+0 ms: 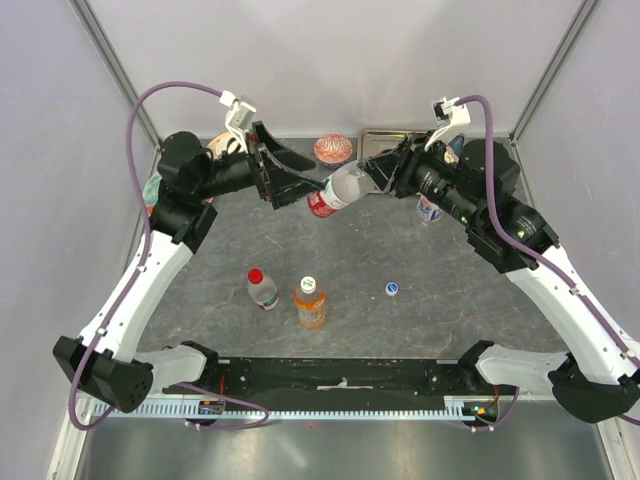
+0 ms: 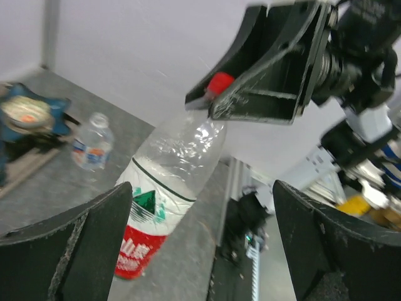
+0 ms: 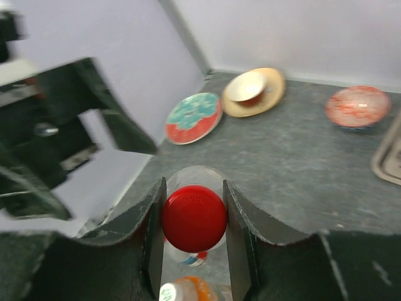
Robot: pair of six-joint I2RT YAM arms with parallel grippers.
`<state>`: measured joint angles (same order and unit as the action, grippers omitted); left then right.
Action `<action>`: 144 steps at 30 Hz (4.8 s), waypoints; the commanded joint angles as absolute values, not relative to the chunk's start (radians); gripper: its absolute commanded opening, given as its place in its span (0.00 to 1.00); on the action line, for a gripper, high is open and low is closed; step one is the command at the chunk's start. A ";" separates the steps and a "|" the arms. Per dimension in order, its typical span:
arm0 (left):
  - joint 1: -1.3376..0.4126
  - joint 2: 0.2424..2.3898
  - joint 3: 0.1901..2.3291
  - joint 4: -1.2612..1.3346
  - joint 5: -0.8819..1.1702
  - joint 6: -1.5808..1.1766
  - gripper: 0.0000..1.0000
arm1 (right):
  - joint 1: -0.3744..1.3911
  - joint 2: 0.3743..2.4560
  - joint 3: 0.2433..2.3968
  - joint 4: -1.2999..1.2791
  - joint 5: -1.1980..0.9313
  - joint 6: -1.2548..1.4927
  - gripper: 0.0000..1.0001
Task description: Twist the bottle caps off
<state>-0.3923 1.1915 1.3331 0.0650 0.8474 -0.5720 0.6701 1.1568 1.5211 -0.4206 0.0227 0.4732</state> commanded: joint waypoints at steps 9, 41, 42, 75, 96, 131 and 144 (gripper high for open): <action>-0.403 1.155 1.298 0.011 1.085 -0.465 1.00 | 0.657 1.221 1.612 -0.333 -0.498 0.568 0.00; -0.532 1.186 1.304 -0.210 1.035 -0.253 0.62 | 0.658 1.226 1.603 -0.351 -0.476 0.538 0.31; -0.532 1.183 1.302 -0.209 1.028 -0.250 0.62 | 0.658 1.220 1.611 -0.360 -0.460 0.531 0.40; -0.689 1.081 1.181 -0.089 0.459 -0.048 0.56 | 0.666 1.158 1.519 -0.322 -0.163 0.626 0.68; -0.690 1.075 1.178 -0.090 0.460 -0.049 0.56 | 0.678 1.184 1.497 -0.324 -0.164 0.623 0.54; -0.657 1.167 1.258 0.480 1.382 -0.670 0.53 | 0.672 1.117 1.434 -0.203 -0.941 0.270 0.00; -0.655 1.167 1.229 0.557 1.411 -0.719 0.52 | 0.672 1.100 1.437 -0.195 -1.192 0.199 0.00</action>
<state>-0.6529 1.1915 1.2003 0.3798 1.4006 -0.6704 0.6655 1.0863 1.4685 -0.0711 -1.0107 0.2279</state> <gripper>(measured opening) 0.623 0.343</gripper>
